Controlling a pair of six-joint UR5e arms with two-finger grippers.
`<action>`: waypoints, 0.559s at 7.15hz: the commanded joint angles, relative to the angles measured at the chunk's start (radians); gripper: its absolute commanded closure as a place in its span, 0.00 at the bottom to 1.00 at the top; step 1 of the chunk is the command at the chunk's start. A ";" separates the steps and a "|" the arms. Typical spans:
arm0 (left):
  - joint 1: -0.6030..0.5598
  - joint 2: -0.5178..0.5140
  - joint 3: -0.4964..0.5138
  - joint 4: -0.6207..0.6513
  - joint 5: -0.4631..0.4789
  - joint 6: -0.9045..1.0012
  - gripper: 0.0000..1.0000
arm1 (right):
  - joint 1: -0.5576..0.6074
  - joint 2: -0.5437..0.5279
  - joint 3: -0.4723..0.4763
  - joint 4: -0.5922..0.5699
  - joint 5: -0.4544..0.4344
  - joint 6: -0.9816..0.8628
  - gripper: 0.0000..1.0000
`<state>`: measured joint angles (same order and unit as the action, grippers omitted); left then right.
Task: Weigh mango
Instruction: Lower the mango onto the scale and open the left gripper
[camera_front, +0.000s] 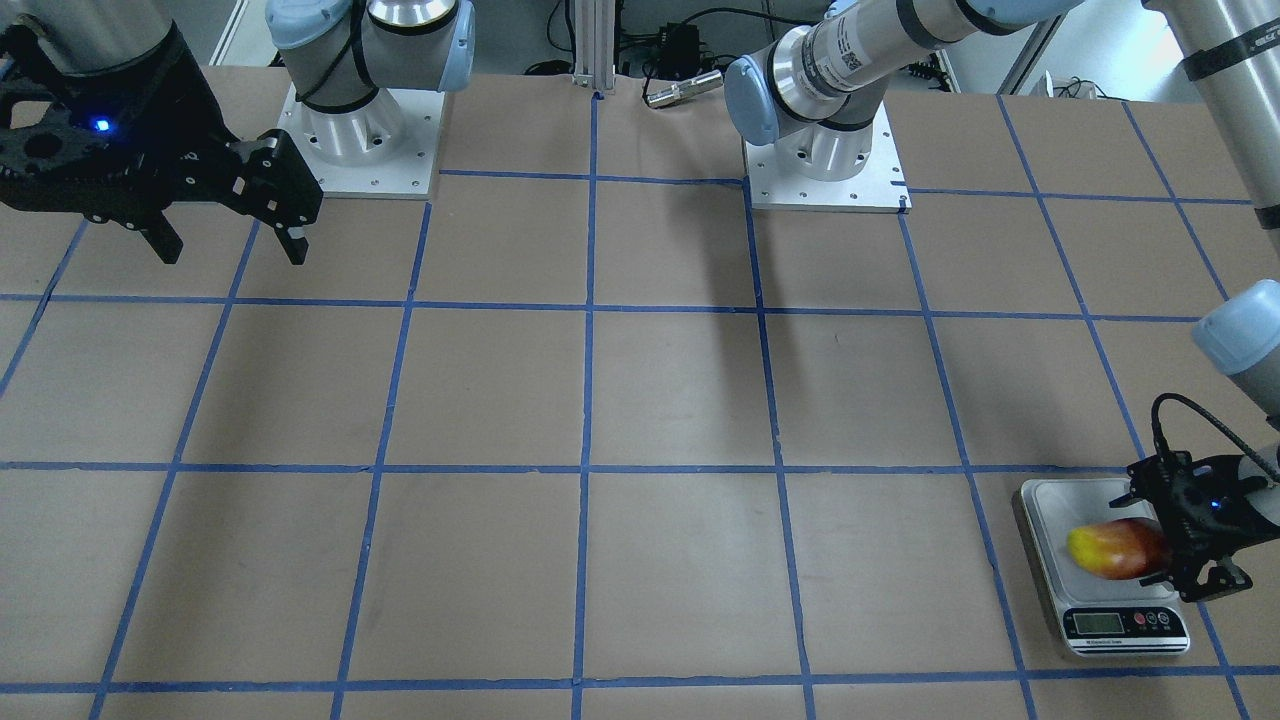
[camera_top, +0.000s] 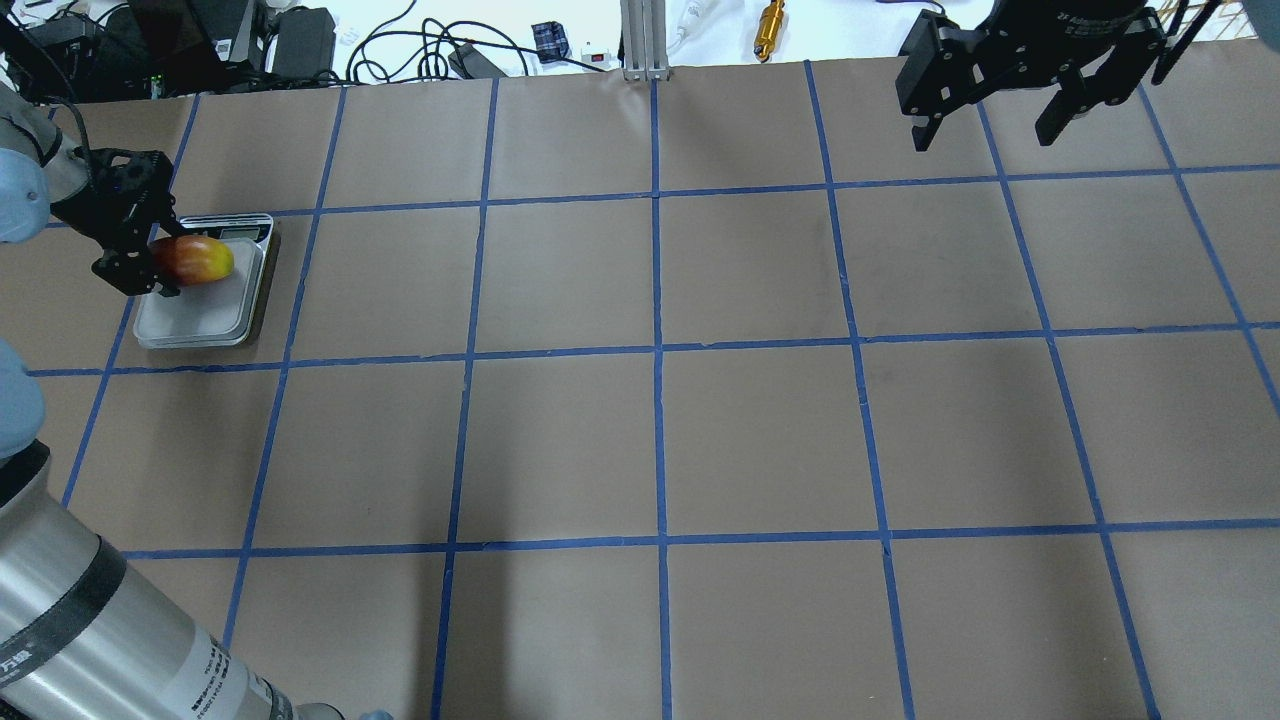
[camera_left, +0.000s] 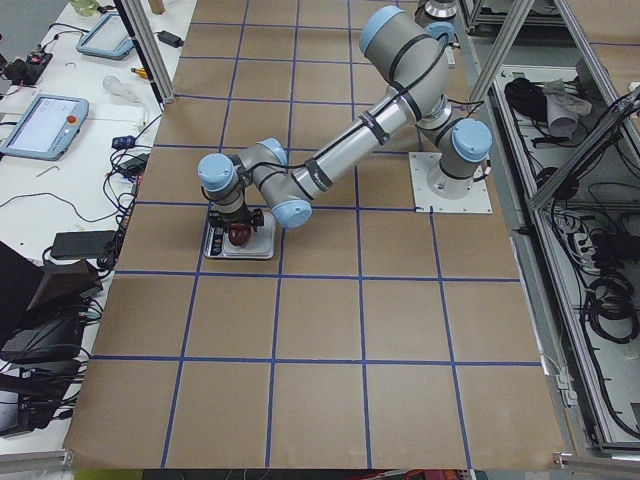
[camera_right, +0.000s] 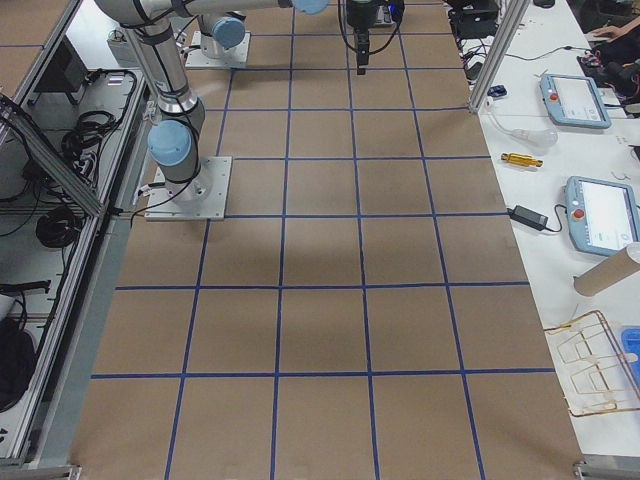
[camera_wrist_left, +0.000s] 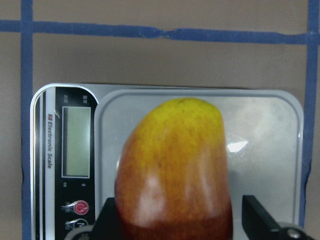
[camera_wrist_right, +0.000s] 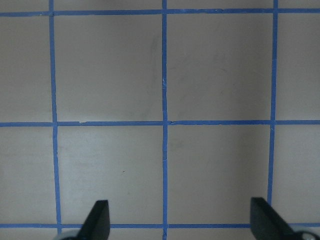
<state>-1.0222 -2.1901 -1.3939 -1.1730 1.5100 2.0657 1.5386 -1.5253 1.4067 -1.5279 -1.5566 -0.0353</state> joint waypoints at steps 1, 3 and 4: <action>-0.015 0.073 0.000 -0.093 0.010 -0.022 0.00 | 0.000 0.001 0.000 0.000 0.001 0.000 0.00; -0.016 0.221 -0.046 -0.261 0.007 -0.173 0.00 | 0.000 0.001 0.000 0.000 0.000 0.000 0.00; -0.015 0.312 -0.072 -0.346 0.004 -0.247 0.00 | 0.000 0.001 0.000 0.000 0.001 0.000 0.00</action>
<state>-1.0373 -1.9787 -1.4363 -1.4213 1.5170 1.9062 1.5382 -1.5249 1.4067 -1.5278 -1.5565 -0.0353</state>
